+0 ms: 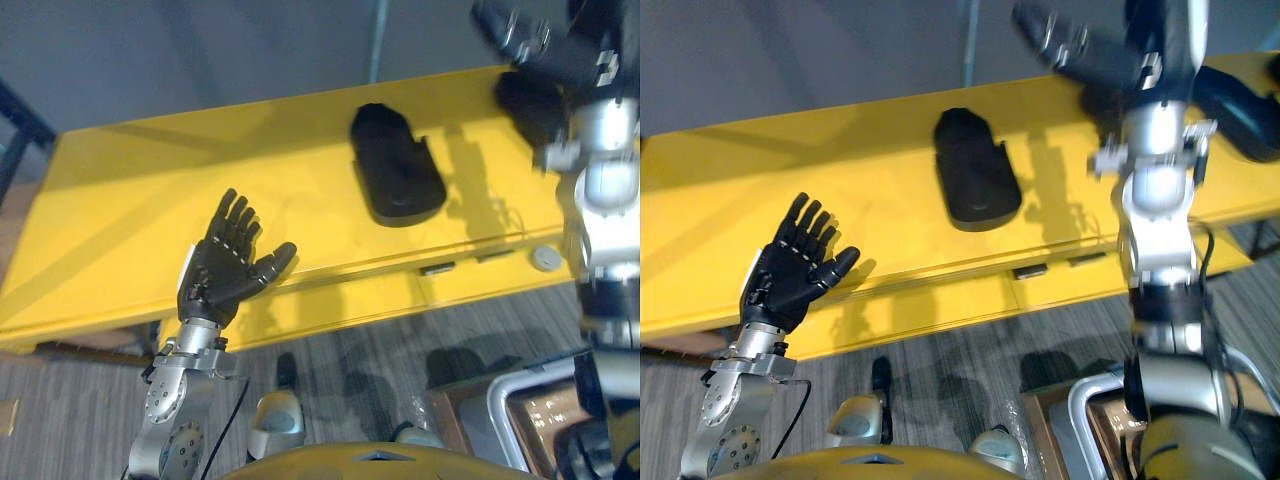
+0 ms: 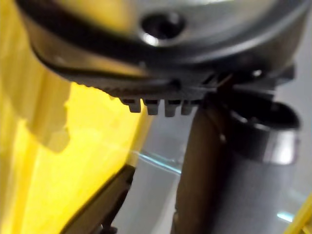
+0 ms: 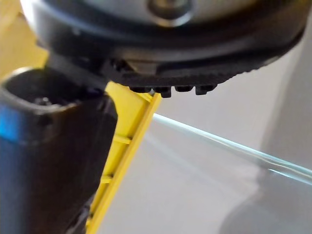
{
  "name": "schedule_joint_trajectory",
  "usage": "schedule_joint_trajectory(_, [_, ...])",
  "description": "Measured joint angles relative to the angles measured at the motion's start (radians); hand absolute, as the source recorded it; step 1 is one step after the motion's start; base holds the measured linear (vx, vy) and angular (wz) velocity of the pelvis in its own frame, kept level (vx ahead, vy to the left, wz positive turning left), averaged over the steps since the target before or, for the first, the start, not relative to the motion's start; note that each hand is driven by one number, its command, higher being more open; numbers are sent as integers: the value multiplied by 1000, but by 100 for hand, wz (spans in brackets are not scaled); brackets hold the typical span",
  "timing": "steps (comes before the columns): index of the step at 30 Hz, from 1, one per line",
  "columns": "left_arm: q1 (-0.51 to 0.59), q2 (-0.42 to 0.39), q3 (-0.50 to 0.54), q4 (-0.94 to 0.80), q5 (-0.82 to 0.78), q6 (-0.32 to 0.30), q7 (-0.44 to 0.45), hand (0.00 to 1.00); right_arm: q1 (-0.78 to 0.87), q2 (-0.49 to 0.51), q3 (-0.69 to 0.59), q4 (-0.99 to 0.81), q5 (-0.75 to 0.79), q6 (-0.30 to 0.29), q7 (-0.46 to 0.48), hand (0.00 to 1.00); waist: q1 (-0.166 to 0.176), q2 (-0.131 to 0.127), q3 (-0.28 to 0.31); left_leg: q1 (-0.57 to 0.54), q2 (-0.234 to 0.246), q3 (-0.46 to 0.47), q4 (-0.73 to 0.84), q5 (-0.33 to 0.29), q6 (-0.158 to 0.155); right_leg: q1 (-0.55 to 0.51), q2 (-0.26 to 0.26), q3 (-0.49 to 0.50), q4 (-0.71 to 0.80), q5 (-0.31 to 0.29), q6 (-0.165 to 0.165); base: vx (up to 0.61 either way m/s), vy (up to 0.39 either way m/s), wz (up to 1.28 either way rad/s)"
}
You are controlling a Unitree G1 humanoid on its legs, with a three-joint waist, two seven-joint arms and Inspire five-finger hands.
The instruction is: Walk over and take three plastic housings, then place them on the shelf
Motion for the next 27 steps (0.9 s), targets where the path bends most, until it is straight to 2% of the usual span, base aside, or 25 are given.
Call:
schedule_joint_trajectory(1, [-1,0,7,-7,1,-4,10,100,67,18,-9,-46,3,20,22,100,-10,-2,-3,3,3,9,0,-2,0,1,3,10,-7,3,-3,-19,-7,-60])
schedule_joint_trajectory(3, [-18,-13,30,-26,6,-18,59,100,313,102,-39,-168,13,81,106,100,-51,-12,-14,19,18,61,0,-10,-6,-12,15,59,-32,29,-2,-19,-10,-63])
schedule_joint_trajectory(6, [-45,-53,46,-34,38,-26,111,100,512,190,-58,-217,70,119,222,100,-92,-12,-18,26,26,88,0,-13,-7,-16,24,83,-51,43,-4,-31,-11,-35])
schedule_joint_trajectory(10, [-45,-112,40,-34,44,-51,171,100,673,284,11,-281,99,121,304,100,-102,-13,-70,17,41,115,1,-22,-9,-37,40,110,-75,60,-7,3,-15,-21])
schedule_joint_trajectory(13, [-40,-118,23,-34,85,-63,209,100,712,320,95,-307,104,118,333,100,-102,-22,-102,17,42,127,1,-24,-11,-44,40,122,-77,61,-6,33,-16,-9])
schedule_joint_trajectory(14, [-40,-118,14,-34,104,-63,221,100,719,332,130,-307,104,118,338,0,-102,-26,-113,17,42,131,1,-24,-11,-46,40,126,-77,62,-6,27,-6,-6])
schedule_joint_trajectory(19, [-40,-117,-9,-34,157,-63,268,100,734,353,249,-299,103,105,346,0,-104,-28,-131,21,42,137,1,-25,-11,-46,40,131,-77,62,-6,5,-3,-3])
schedule_joint_trajectory(21, [-37,-117,-16,-33,157,-63,275,100,733,355,293,-281,103,76,345,0,-104,-22,-144,22,42,137,1,-29,-12,-45,40,132,-78,62,-6,0,0,0])
schedule_joint_trajectory(27, [-35,-117,-13,-33,157,-63,298,100,725,357,345,-261,44,57,313,0,-92,-3,-162,30,43,139,1,-34,-17,-44,40,132,-81,57,-12,0,0,0])
